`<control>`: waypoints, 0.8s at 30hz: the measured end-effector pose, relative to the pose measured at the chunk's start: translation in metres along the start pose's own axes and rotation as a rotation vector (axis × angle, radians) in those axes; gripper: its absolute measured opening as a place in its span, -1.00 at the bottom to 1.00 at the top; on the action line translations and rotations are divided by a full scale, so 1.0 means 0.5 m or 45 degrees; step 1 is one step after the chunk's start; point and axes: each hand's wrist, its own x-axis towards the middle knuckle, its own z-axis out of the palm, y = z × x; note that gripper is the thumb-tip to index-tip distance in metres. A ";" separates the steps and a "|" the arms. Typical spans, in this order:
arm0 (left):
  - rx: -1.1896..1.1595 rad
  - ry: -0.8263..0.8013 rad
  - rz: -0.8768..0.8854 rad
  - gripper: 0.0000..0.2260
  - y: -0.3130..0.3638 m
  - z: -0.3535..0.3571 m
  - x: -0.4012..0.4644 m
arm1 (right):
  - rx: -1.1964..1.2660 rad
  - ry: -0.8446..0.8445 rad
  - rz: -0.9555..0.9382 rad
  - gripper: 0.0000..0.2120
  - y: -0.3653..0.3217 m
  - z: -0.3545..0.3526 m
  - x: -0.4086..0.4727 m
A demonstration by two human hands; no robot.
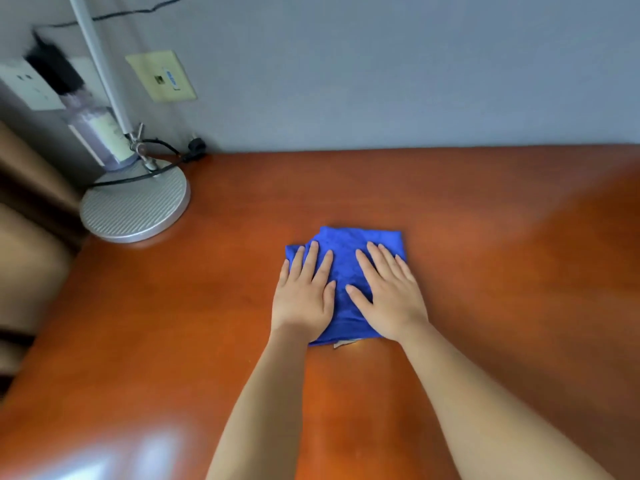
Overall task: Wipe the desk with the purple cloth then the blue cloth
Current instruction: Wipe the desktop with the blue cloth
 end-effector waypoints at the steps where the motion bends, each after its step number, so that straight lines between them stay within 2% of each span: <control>1: -0.004 -0.006 -0.006 -0.35 0.018 0.006 -0.029 | 0.001 -0.002 0.003 -0.27 0.005 0.002 -0.035; 6: 0.003 -0.046 -0.006 -0.35 0.127 0.034 -0.147 | 0.016 -0.009 0.074 -0.37 0.050 0.000 -0.201; 11: 0.016 -0.035 0.042 -0.36 0.198 0.046 -0.171 | 0.011 0.026 0.100 -0.37 0.107 -0.009 -0.261; 16: -0.032 0.017 0.056 -0.37 0.203 0.048 -0.135 | 0.034 0.070 0.110 -0.37 0.127 -0.002 -0.227; 24: -0.084 0.089 -0.013 -0.37 0.181 0.029 0.033 | 0.002 0.123 0.049 -0.35 0.172 -0.015 -0.046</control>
